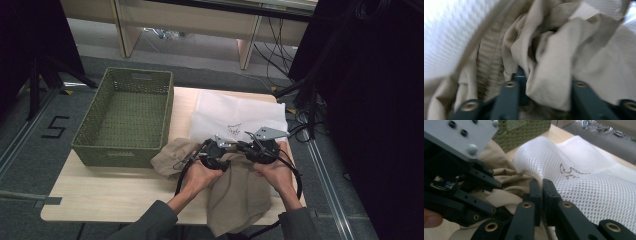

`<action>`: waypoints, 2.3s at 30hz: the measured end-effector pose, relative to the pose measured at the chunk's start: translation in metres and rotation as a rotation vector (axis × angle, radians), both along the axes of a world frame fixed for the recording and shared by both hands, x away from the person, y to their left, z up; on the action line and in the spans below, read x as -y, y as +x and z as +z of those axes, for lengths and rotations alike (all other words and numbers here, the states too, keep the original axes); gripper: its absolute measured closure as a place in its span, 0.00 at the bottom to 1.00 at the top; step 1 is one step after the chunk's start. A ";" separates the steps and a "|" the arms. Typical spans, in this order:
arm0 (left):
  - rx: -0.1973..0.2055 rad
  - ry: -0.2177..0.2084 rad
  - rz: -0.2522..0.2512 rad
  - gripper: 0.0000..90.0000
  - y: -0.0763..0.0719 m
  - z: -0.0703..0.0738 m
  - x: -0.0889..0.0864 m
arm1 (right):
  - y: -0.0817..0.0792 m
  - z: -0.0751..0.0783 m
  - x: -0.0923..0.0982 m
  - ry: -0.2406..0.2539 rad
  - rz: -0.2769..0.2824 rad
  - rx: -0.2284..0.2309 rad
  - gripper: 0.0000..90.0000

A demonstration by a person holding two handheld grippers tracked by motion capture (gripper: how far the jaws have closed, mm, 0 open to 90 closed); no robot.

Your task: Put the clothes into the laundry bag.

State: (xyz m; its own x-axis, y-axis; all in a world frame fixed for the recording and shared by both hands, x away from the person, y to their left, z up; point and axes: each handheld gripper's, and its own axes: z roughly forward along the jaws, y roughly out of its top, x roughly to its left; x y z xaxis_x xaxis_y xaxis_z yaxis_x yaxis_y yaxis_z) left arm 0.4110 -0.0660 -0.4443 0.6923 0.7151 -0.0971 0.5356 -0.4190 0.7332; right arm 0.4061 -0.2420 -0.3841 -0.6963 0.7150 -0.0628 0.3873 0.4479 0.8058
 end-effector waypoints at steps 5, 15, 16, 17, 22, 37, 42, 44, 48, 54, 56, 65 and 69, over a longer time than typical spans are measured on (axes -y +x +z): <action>0.023 0.014 -0.041 0.39 -0.016 0.013 -0.015 | 0.003 -0.003 0.005 0.010 -0.009 -0.011 0.98; 0.028 0.092 -0.109 0.17 -0.054 0.002 -0.043 | 0.002 -0.005 0.001 -0.006 -0.001 -0.014 0.98; 0.024 0.099 -0.108 0.18 -0.053 -0.003 -0.041 | 0.002 -0.005 0.000 -0.007 -0.001 -0.014 0.98; 0.024 0.099 -0.108 0.18 -0.053 -0.003 -0.041 | 0.001 -0.006 -0.001 -0.006 -0.004 -0.021 0.98; 0.009 0.081 -0.099 0.72 -0.034 -0.030 -0.024 | 0.000 -0.006 -0.004 -0.018 0.011 -0.014 0.98; 0.024 -0.086 0.042 0.85 0.006 -0.002 -0.006 | -0.002 0.005 -0.002 0.003 0.007 0.004 0.98; -0.019 -0.088 0.029 0.64 0.000 -0.013 -0.015 | 0.001 -0.004 0.001 -0.002 -0.003 -0.015 0.98; -0.021 -0.069 0.020 0.50 -0.007 -0.008 -0.021 | 0.001 -0.003 0.003 -0.001 -0.006 -0.013 0.98; -0.014 -0.058 0.022 0.32 -0.027 0.002 -0.035 | 0.001 -0.003 0.003 0.000 -0.007 -0.016 0.98; -0.058 -0.006 -0.030 0.22 -0.056 -0.003 -0.041 | 0.001 -0.004 0.002 -0.003 -0.008 -0.013 0.98; -0.077 0.003 -0.049 0.20 -0.057 -0.011 -0.038 | 0.001 -0.004 0.001 -0.006 -0.005 -0.016 0.98; -0.021 -0.034 -0.040 0.82 -0.035 -0.033 -0.009 | 0.001 -0.005 0.001 -0.007 0.001 -0.020 0.98; 0.053 -0.064 0.029 0.93 -0.010 -0.007 -0.004 | 0.000 -0.001 0.002 0.001 0.002 -0.014 0.98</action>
